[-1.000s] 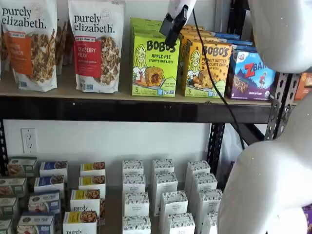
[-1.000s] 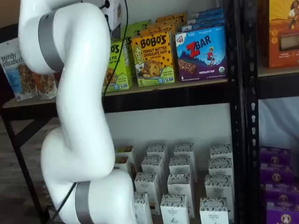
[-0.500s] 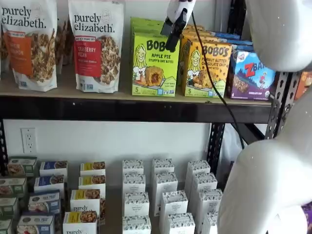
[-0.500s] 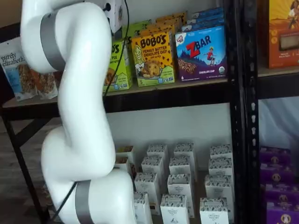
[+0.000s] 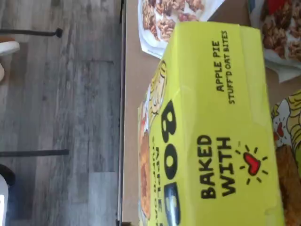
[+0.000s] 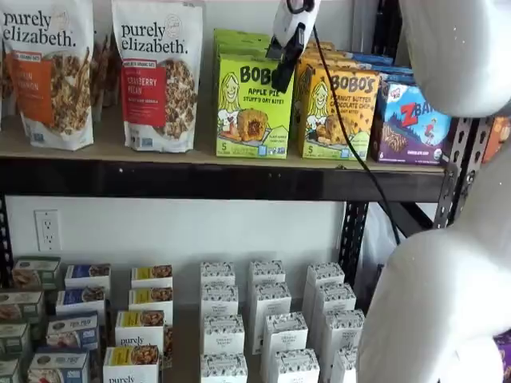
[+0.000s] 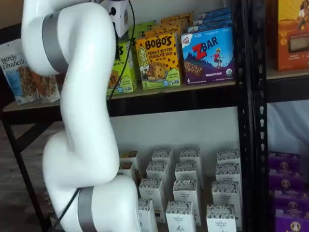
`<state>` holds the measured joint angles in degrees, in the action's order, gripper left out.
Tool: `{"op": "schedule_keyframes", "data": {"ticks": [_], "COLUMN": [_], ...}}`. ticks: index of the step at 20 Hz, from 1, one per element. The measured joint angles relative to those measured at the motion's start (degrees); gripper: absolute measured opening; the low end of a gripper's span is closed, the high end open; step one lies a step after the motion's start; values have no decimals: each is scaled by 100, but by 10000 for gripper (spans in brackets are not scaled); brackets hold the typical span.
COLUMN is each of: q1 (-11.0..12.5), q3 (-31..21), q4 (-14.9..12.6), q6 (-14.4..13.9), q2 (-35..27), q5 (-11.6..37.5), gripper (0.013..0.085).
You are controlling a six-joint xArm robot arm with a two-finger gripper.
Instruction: Pick the green box on the top shelf, the fourth from the left
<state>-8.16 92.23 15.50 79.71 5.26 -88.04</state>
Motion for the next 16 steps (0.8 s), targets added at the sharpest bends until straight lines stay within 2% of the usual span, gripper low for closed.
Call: {"op": "schedule_keyframes", "data": {"ticks": [13,15,16], "q1": [-80,-82,-82], "q3": [-222,-229,-228], "q4": [-150,-159,-162], "q6": [-31,-32,-32], "q2": [71,72,72], "q5": [278,280,274], "gripper": [850,770,770]}}
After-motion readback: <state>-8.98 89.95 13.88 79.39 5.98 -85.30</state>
